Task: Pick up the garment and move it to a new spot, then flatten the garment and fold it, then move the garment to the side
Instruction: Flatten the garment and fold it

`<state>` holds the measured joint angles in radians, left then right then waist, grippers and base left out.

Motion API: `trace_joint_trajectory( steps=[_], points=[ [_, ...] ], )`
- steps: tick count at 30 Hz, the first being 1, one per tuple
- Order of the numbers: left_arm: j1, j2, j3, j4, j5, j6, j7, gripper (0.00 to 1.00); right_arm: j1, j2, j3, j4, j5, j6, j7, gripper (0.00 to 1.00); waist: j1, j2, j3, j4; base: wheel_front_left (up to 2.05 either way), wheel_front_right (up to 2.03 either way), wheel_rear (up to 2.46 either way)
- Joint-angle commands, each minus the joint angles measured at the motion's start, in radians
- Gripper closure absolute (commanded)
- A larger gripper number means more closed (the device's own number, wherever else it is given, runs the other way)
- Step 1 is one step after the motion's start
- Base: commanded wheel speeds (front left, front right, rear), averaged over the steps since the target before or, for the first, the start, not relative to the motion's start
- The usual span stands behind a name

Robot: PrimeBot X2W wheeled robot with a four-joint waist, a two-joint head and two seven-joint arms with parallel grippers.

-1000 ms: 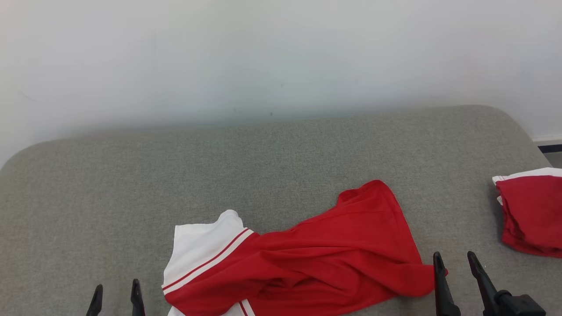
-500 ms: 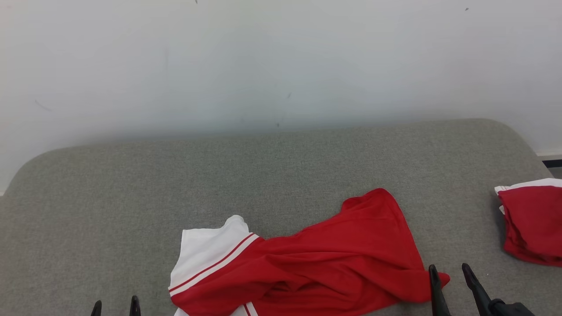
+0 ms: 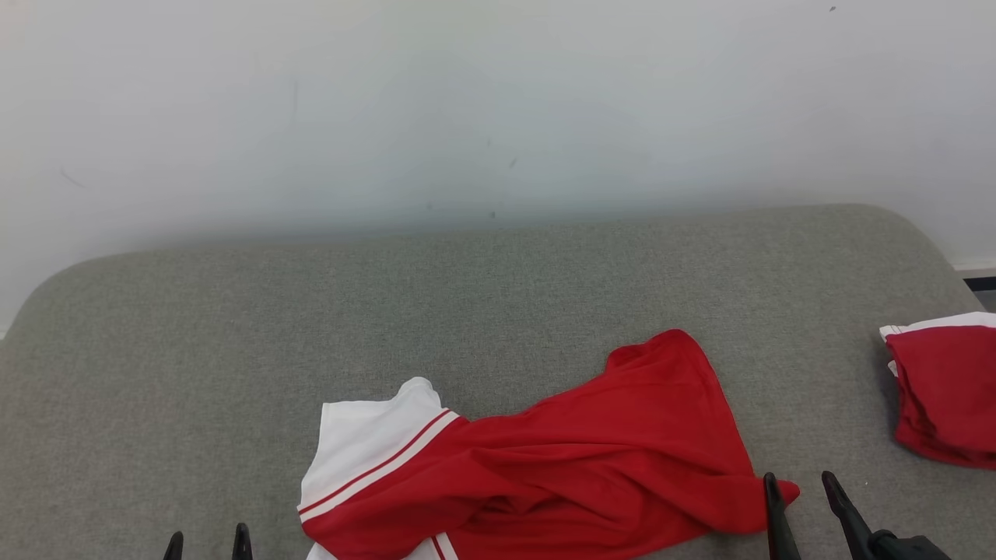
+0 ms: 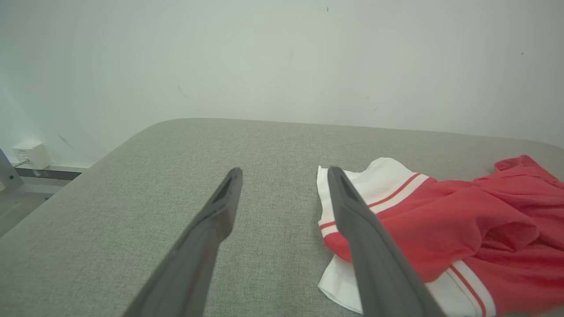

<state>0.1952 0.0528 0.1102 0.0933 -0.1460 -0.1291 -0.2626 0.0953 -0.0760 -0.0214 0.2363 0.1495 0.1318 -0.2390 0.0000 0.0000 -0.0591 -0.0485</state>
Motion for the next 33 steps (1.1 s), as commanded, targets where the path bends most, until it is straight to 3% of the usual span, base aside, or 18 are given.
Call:
trace_joint_trajectory(
  steps=[1, 18, 27, 29, 33],
  points=[
    [-0.005, -0.002, 0.001, 0.004, 0.008, 0.0, -0.003, 0.0, -0.008, 0.002, -0.001, 0.0, 0.006, -0.003, 0.002, 0.0, 0.0, 0.0, 0.002, 0.0, 0.0, 0.0, 0.0],
    [-0.031, -0.003, -0.015, 0.027, -0.007, -0.002, -0.003, 0.0, -0.033, -0.002, 0.012, -0.006, 0.005, -0.003, 0.049, 0.0, 0.0, 0.0, 0.013, -0.01, 0.0, 0.0, 0.0],
    [-0.199, 0.061, -0.133, 0.18, -0.067, -0.001, 0.005, 0.0, -0.188, -0.038, 0.022, 0.011, 0.009, -0.003, 0.346, 0.0, 0.0, 0.0, 0.062, -0.02, 0.0, 0.0, 0.0],
    [-0.325, 0.085, -0.166, 0.274, -0.078, -0.001, 0.082, 0.0, -0.274, -0.055, 0.014, 0.031, 0.0, -0.003, 0.508, 0.0, 0.0, 0.0, 0.103, -0.023, 0.0, 0.0, 0.0],
    [-0.444, 0.093, -0.2, 0.349, -0.082, -0.001, 0.169, 0.0, -0.373, -0.052, 0.003, 0.042, -0.01, -0.003, 0.631, 0.0, 0.0, 0.0, 0.144, -0.026, 0.0, 0.0, 0.0]
  ],
)
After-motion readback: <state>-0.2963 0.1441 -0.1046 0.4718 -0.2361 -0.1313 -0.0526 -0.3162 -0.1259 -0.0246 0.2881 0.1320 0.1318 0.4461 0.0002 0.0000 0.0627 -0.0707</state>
